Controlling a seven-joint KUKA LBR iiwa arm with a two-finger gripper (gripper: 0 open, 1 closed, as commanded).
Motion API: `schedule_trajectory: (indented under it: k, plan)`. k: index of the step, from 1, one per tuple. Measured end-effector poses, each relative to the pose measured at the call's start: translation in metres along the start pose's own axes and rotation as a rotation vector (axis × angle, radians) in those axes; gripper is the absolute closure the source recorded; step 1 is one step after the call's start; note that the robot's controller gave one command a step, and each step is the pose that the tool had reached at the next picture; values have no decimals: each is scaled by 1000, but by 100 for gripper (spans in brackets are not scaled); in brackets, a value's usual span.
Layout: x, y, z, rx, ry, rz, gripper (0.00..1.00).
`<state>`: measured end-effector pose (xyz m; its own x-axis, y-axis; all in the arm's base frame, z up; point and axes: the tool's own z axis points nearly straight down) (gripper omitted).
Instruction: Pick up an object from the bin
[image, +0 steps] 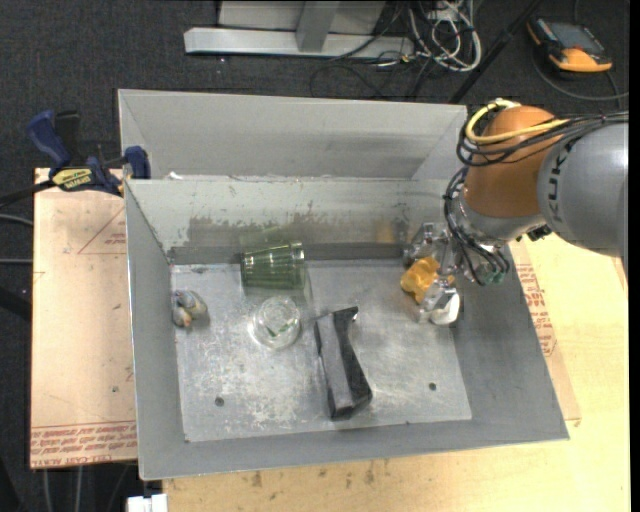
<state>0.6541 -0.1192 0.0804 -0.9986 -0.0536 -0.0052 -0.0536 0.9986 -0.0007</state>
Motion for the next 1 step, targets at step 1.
schedule_trajectory:
  k: [1]
  plan:
    - [-3,-6,3,-10,2,17,0]
